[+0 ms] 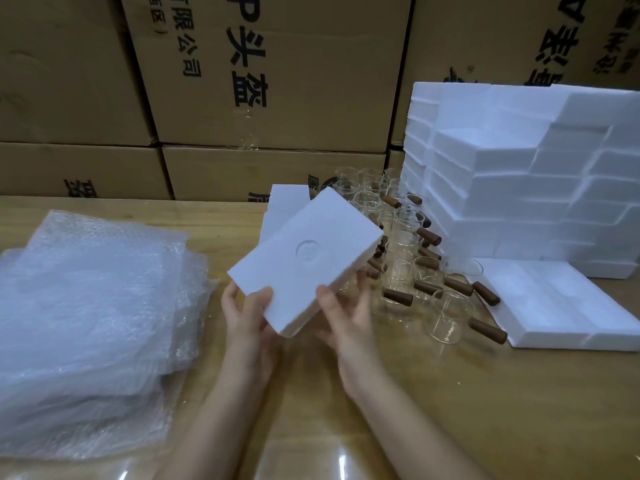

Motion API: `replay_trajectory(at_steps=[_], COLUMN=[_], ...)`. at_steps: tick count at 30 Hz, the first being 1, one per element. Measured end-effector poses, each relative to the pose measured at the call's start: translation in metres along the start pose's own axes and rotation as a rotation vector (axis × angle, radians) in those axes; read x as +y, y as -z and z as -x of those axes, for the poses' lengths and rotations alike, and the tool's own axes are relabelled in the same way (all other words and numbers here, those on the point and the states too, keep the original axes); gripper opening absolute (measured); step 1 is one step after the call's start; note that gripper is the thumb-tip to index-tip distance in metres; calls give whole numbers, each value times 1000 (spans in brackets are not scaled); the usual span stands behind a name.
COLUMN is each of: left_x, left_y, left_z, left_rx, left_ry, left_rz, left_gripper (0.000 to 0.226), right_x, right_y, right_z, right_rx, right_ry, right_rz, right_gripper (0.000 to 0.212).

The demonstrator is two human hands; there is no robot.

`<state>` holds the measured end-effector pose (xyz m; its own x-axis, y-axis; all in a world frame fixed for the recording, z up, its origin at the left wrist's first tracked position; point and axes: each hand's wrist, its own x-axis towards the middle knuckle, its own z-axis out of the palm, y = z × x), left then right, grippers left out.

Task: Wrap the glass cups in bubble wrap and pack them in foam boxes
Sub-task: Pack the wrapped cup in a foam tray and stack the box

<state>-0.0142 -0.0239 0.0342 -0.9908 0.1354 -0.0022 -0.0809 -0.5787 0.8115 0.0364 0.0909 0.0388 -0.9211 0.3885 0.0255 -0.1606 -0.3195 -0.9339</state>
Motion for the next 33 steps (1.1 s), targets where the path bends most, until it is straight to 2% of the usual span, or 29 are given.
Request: replay_trajectory(at_steps=[3, 5, 8, 11, 14, 16, 18, 20, 21, 23, 25, 27, 29, 33], left_x=[-7, -12, -17, -14, -2, 9, 20, 32, 36, 43, 44, 44, 45, 46], left_y=[-4, -5, -7, -10, -14, -7, 2, 9, 12, 16, 17, 17, 16, 19], left_z=[4, 9, 11, 11, 16, 18, 17, 15, 15, 15, 16, 15, 12, 2], left_rx=[135, 165, 123, 86, 161, 208, 85, -142, -240, -367, -430, -435, -375, -321], left_ry=[-62, -94, -89, -119, -304, -617, -1014, -1240, -1265, -1237, -1215, -1250, -1332, -1441], left_rz=[2, -60, -91, -200, -484, -857, -1175, -1387, -1471, -1639, -1829, -1940, -1933, -1922], left_gripper=[87, 87, 86, 100, 109, 93, 59, 36, 36, 51, 70, 83, 83, 80], right_x=[27, 33, 28, 21, 15, 11, 8, 5, 3, -2, -6, -9, -10, -9], right_y=[-15, -19, -17, -11, -9, -8, -6, -4, -3, -1, 1, 1, 0, -3], right_z=[15, 21, 19, 11, 5, 4, 3, 1, 1, 1, -1, 0, 1, 1], right_rx=[-88, -102, -81, -115, -141, -161, -185, -208, -215, -230, -227, -224, -225, -206], right_ry=[0, 27, 52, 10, -39, -81, -136, -188, -211, -237, -240, -228, -217, -163], right_rz=[-18, -4, -5, -32, -37, -1, 25, 24, 18, -7, -10, 20, 66, 114], right_gripper=[95, 88, 85, 89, 94, 93, 82, 65, 56, 44, 44, 57, 73, 79])
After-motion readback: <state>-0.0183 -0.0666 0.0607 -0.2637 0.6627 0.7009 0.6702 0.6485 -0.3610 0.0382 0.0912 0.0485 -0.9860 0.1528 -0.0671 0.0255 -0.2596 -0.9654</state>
